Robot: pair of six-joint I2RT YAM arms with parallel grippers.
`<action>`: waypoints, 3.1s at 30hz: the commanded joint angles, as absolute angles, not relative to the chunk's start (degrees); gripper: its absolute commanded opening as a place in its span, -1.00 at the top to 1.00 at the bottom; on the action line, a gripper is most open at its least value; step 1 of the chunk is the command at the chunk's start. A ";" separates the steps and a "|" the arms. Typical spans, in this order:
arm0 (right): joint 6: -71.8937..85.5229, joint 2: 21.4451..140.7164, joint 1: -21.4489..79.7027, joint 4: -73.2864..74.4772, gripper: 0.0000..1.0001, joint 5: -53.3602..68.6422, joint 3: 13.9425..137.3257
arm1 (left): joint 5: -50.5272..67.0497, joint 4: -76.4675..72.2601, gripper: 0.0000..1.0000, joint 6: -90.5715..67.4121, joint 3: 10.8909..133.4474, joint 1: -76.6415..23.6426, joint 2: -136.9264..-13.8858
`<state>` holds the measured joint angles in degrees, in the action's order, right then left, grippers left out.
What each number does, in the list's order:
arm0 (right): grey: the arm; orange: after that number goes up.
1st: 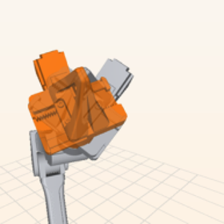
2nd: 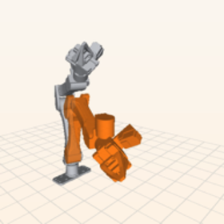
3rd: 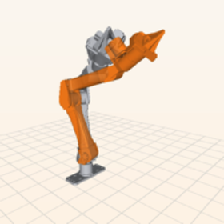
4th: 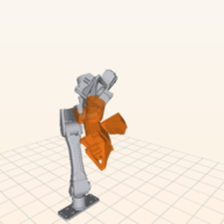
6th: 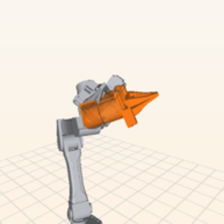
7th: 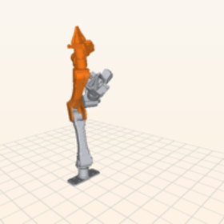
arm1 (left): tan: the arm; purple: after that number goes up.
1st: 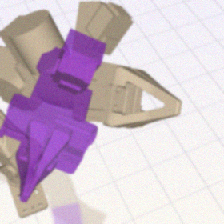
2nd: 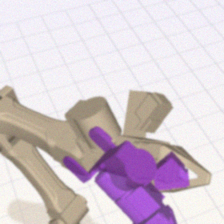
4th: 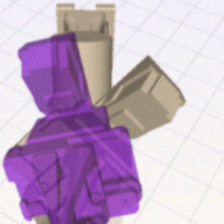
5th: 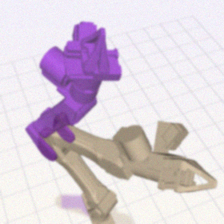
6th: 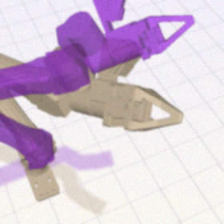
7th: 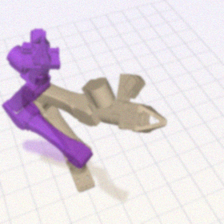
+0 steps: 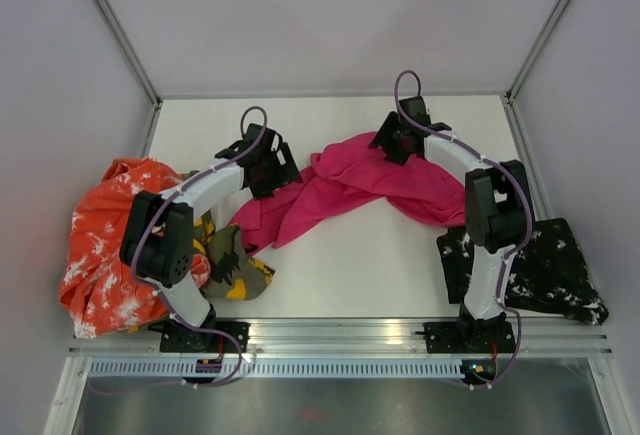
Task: Fold and stack the trousers
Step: Flatten the trousers out
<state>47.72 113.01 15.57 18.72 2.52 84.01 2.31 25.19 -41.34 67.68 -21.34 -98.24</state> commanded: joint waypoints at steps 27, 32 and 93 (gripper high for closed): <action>41.22 103.27 6.32 30.14 0.81 -1.95 92.64 | -11.16 31.46 -0.99 -36.82 65.04 -21.27 -93.08; 45.78 103.09 13.60 29.45 -0.69 3.16 86.06 | -11.87 31.47 -0.99 -37.44 64.69 -21.27 -93.42; 36.47 112.76 0.44 33.93 1.00 -5.19 101.95 | -12.56 18.45 -0.68 -6.07 64.60 -20.48 -94.40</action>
